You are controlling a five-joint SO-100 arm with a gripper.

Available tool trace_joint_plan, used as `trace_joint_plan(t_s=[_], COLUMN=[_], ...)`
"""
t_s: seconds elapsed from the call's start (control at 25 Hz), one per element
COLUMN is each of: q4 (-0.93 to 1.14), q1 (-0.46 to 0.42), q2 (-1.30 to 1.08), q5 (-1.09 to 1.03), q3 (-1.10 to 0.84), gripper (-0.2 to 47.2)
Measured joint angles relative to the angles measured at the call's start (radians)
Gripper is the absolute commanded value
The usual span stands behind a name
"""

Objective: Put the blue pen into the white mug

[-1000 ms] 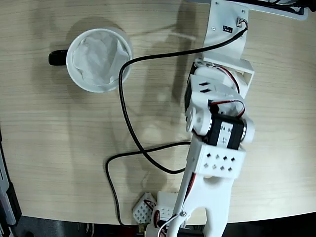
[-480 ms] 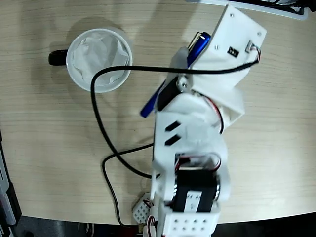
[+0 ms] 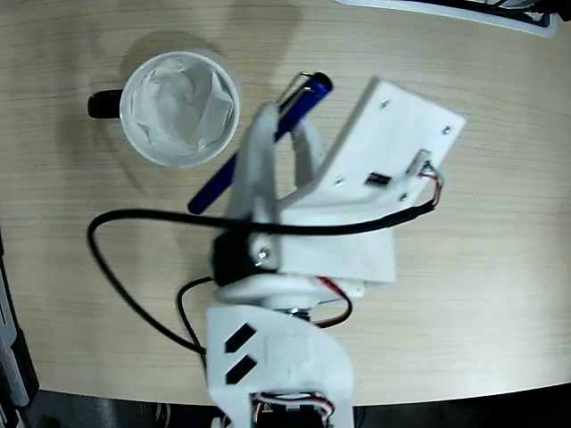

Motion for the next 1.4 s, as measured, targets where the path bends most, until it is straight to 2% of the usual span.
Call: trace_joint_plan(t_s=[0.4, 0.6, 1.16, 1.4], q4=[-0.565, -0.769, -1.35, -1.536], q1=[-0.055, -0.094, -0.198, -0.196], q2=[0.176, 0.198, 0.127, 0.041], q5=[-0.156, -0.195, -0.327, -0.4], q3=[0.445, 0.617, 0.838, 0.956], gripper=[0.2, 0.1, 0.1, 0.1])
